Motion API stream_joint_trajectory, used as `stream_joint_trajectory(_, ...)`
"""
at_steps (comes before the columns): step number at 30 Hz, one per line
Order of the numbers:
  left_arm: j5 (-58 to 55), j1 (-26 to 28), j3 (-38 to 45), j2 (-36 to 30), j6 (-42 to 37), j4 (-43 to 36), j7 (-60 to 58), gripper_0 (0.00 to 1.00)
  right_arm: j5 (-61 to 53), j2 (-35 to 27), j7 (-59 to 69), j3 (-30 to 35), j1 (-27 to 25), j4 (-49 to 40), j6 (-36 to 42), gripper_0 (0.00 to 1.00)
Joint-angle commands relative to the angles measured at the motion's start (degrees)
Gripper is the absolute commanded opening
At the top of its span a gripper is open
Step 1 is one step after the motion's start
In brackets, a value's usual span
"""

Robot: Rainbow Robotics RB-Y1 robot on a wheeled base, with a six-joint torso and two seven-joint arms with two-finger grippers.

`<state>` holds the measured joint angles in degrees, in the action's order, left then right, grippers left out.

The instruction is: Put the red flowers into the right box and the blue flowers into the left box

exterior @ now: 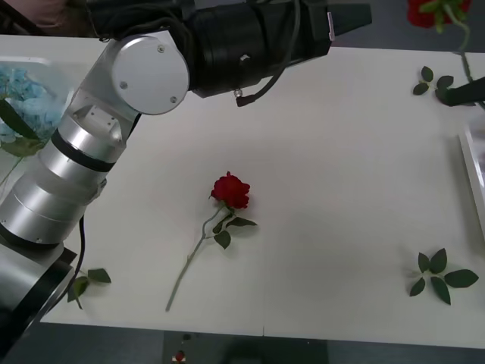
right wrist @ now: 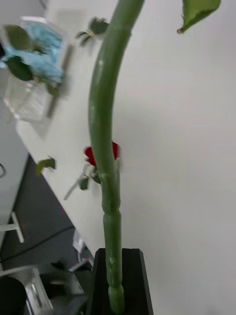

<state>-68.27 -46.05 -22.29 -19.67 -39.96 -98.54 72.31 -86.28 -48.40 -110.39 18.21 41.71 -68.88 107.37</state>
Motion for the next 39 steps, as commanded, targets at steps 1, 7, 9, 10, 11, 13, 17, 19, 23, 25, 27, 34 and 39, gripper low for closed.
stream_joint_trajectory(1, -3.45, 1.49, 2.69, -4.94, -8.38, -4.38, -1.21, 1.00, 4.63, -7.41, 2.64, 0.51, 0.04, -1.16, 1.26, 0.00)
stream_joint_trajectory(7, -7.49, 8.88, 9.11, -12.15, -25.96, -12.21, 0.55, 1.00, 14.91, -11.80, 3.43, 4.99, -6.20, -1.08, 0.73, 0.00)
stream_joint_trajectory(9, -8.64, 11.07, 9.72, -14.43, -28.69, -13.35, 2.75, 1.00, 17.99, -12.16, 3.43, 6.40, -8.31, -1.16, 0.03, 0.00)
stream_joint_trajectory(10, -9.25, 12.39, 9.90, -15.84, -30.18, -13.61, 4.59, 1.00, 19.92, -12.42, 3.52, 7.19, -9.63, -1.16, -0.50, 0.00)
stream_joint_trajectory(11, -9.51, 13.18, 9.90, -16.72, -31.32, -13.61, 6.00, 1.00, 21.59, -12.60, 3.43, 7.63, -10.68, -1.08, -1.02, 0.00)
stream_joint_trajectory(13, -9.25, 14.85, 9.90, -18.12, -33.26, -13.61, 8.55, 1.00, 25.28, -12.95, 2.99, 7.98, -12.62, -1.08, -2.69, 0.00)
stream_joint_trajectory(17, -5.03, 16.43, 8.76, -19.18, -37.56, -13.17, 11.62, 1.00, 30.73, -13.30, 2.73, 8.24, -15.52, -1.16, -5.59, 0.00)
stream_joint_trajectory(19, -2.40, 17.05, 7.17, -19.53, -38.97, -12.64, 13.12, 1.00, 33.28, -13.21, 2.73, 8.42, -17.45, -1.08, -7.97, 0.00)
stream_joint_trajectory(23, 2.61, 19.25, 4.18, -20.58, -38.53, -12.03, 15.58, 1.00, 38.03, -13.21, 2.64, 7.28, -21.23, -1.08, -13.77, 0.00)
stream_joint_trajectory(25, 5.34, 19.86, 2.08, -20.41, -36.86, -10.80, 17.16, 1.00, 39.78, -13.12, 3.17, 5.78, -23.60, -1.08, -16.93, 0.00)
stream_joint_trajectory(27, 6.75, 19.95, 0.05, -19.88, -35.19, -9.31, 17.69, 1.00, 40.13, -12.95, 3.43, 4.64, -25.18, -0.29, -19.92, 0.00)
stream_joint_trajectory(34, 14.48, 19.86, -4.78, -16.10, -31.50, -4.38, 18.92, 1.00, 39.87, -12.86, 2.90, -1.07, -24.66, 9.82, -29.68, 0.00)
stream_joint_trajectory(39, 18.79, 18.10, -7.50, -12.85, -29.48, -0.16, 19.27, 1.00, 39.34, -12.86, 2.82, -4.15, -23.07, 13.95, -33.46, 0.00)
